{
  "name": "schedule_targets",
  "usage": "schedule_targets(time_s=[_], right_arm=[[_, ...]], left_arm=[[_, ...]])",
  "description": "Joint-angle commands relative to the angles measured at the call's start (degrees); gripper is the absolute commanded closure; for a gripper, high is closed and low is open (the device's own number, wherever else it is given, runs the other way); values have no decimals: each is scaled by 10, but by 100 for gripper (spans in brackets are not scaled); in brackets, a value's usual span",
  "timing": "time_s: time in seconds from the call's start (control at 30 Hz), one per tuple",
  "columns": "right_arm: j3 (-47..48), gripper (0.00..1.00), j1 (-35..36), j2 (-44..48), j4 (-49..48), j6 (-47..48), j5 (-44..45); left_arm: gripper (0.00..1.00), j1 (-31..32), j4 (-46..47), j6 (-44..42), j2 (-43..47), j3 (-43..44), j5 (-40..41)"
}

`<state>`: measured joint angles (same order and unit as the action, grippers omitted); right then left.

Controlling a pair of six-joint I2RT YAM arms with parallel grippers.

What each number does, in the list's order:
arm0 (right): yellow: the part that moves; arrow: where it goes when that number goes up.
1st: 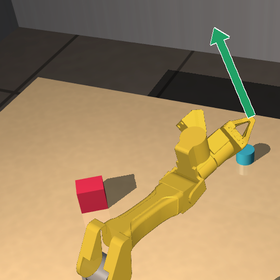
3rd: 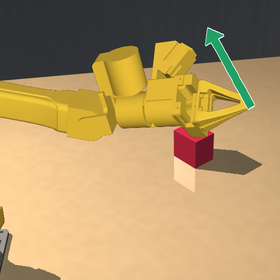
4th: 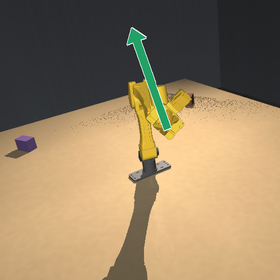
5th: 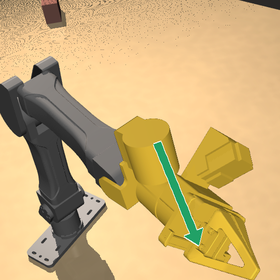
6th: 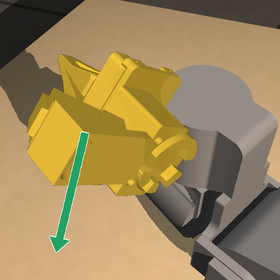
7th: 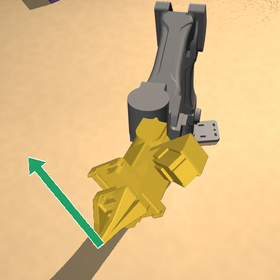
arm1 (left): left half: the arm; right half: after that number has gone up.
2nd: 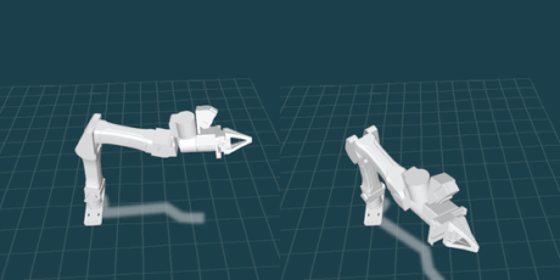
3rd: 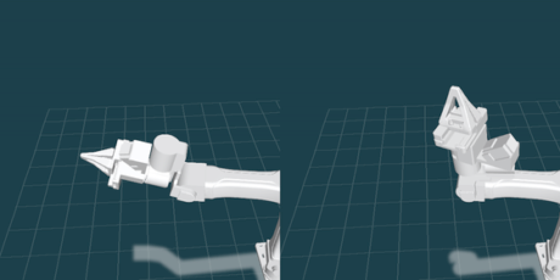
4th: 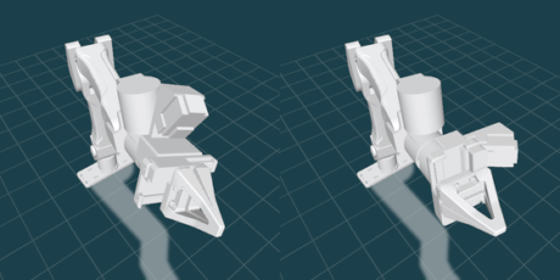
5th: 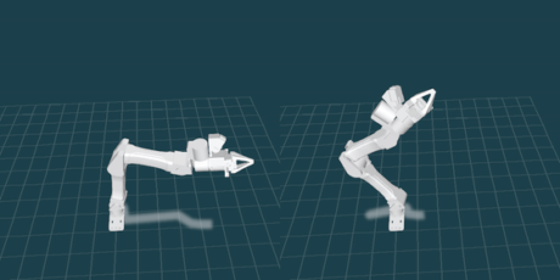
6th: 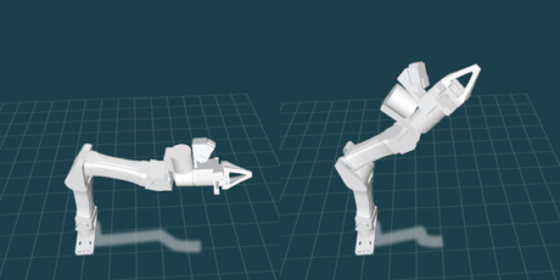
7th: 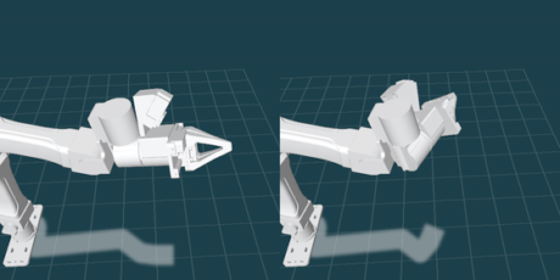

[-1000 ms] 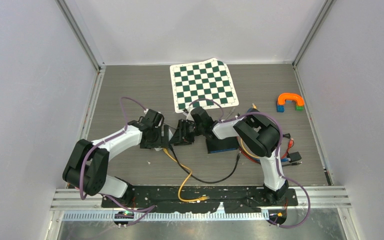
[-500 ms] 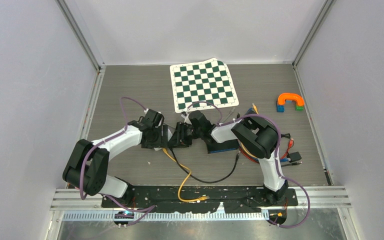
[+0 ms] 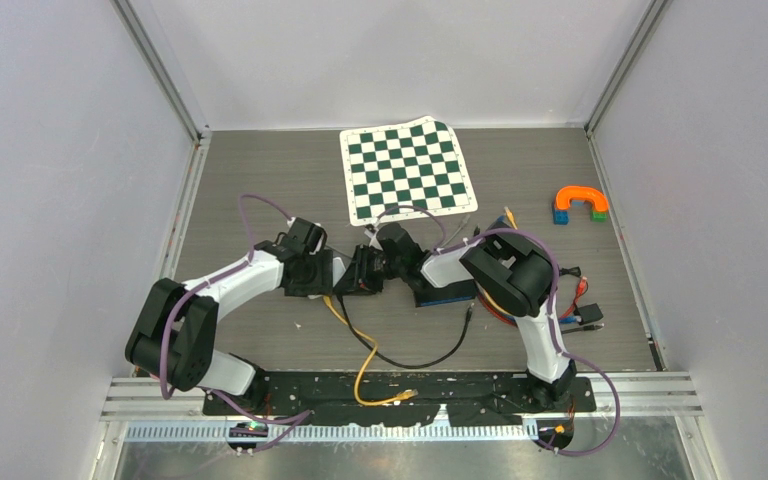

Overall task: Pull the plug from the switch port
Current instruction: Pull the connector from the switch port.

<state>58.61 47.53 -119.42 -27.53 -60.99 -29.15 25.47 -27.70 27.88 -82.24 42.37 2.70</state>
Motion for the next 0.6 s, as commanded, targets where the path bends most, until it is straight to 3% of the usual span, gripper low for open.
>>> schedule_targets(time_s=[0.0,0.13,0.37,0.57], right_arm=[[-3,66,13,-10,-1,-5,45],[-1,69,13,-15,-5,-25,58],[16,94,13,-21,27,-8,62],[41,95,19,-10,85,72,36]], left_arm=[[40,-1,18,-7,-5,-7,-16],[41,-1,19,-8,-5,-8,-18],[42,-1,19,-7,-6,-8,-19],[42,-1,23,-5,-5,-8,-22]])
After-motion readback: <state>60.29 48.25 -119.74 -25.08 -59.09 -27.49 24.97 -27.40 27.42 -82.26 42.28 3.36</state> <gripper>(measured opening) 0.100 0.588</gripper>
